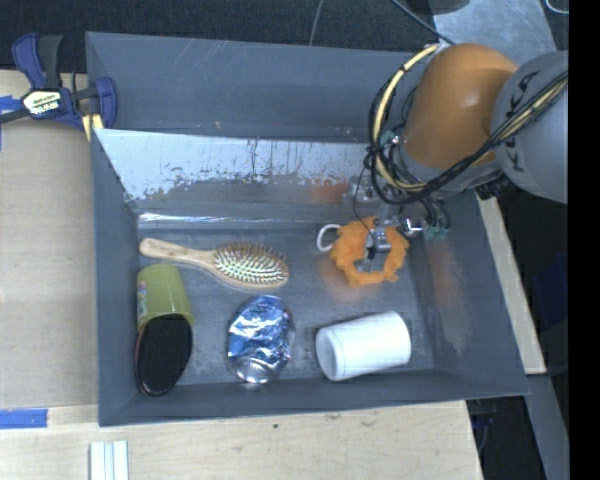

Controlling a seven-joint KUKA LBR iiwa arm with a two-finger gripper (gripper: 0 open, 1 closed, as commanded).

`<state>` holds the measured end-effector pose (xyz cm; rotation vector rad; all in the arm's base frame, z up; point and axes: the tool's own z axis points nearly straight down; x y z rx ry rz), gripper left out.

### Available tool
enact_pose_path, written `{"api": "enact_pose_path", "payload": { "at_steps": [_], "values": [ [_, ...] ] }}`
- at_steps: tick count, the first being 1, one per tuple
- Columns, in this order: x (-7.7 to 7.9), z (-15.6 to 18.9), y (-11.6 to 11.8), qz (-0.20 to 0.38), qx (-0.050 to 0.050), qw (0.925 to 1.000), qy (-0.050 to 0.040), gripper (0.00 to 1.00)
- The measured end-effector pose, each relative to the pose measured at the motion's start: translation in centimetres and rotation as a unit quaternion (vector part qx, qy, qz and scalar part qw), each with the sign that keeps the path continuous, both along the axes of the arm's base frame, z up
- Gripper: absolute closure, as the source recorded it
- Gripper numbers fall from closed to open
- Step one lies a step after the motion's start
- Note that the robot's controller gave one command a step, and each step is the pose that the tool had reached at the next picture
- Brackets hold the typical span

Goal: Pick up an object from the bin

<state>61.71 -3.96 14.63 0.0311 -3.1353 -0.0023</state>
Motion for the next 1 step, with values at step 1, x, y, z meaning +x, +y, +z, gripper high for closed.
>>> {"api": "enact_pose_path", "payload": {
  "at_steps": [1],
  "values": [
    [0.00, 2.46, 2.36, 0.098, 0.000, 0.9951, -0.0039, 0.00]
  ]
}}
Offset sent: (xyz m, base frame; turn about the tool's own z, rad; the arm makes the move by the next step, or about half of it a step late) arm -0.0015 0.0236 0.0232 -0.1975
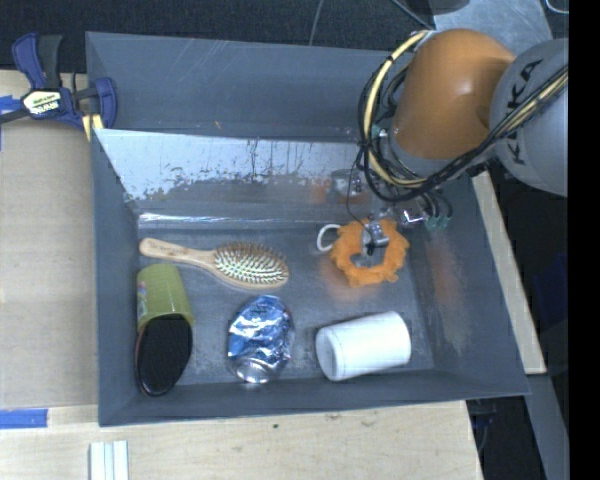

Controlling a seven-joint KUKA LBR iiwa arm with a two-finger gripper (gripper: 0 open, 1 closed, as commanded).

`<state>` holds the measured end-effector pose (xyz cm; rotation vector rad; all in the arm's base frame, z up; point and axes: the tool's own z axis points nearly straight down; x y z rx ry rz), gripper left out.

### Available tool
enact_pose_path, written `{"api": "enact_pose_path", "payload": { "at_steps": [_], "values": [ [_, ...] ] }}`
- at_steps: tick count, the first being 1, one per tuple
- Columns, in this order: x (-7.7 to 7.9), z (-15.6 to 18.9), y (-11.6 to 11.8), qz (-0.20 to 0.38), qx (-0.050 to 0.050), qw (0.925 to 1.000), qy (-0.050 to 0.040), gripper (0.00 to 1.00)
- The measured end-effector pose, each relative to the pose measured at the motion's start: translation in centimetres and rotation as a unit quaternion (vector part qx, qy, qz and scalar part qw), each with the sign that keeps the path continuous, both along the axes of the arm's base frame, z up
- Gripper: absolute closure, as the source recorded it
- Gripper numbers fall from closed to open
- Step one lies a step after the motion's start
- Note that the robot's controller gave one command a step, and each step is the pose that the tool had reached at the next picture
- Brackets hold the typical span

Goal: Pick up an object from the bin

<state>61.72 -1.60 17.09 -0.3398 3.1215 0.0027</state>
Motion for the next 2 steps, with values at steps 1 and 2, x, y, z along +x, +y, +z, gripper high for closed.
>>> {"api": "enact_pose_path", "payload": {
  "at_steps": [1, 2],
  "values": [
    [-1.98, -6.11, -3.97, 0.082, 0.000, 0.9967, 0.0009, 0.00],
    [-1.85, -5.94, -3.86, 0.082, 0.000, 0.9966, -0.0011, 1.00]
  ]
}}
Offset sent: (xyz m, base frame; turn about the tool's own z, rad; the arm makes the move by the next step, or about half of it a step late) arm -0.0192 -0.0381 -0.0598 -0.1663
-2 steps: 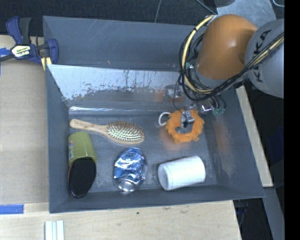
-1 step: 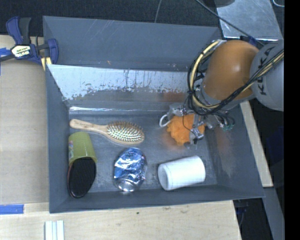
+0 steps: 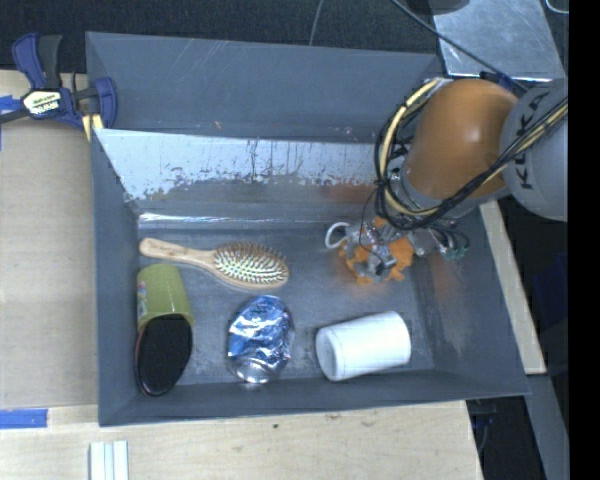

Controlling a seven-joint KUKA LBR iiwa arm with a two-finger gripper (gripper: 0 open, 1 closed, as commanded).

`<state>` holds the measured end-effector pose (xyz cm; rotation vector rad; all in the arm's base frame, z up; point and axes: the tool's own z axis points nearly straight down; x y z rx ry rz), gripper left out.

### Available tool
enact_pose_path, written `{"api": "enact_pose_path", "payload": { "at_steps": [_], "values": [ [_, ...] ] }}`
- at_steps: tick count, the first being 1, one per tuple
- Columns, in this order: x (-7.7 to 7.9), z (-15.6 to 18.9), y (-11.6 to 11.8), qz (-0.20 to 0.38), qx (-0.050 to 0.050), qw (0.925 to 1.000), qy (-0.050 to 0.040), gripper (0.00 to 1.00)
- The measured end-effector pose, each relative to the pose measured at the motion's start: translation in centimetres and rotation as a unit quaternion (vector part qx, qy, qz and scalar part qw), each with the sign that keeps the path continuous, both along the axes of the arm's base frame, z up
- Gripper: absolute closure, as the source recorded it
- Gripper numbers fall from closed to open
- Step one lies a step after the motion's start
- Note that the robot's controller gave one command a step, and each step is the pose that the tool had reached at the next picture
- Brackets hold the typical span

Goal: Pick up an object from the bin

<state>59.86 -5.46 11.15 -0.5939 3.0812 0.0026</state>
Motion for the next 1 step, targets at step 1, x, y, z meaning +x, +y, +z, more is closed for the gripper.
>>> {"api": "enact_pose_path", "payload": {
  "at_steps": [1],
  "values": [
    [0.02, 18.64, 2.82, -0.030, 0.000, 0.9995, -0.0068, 1.00]
  ]
}}
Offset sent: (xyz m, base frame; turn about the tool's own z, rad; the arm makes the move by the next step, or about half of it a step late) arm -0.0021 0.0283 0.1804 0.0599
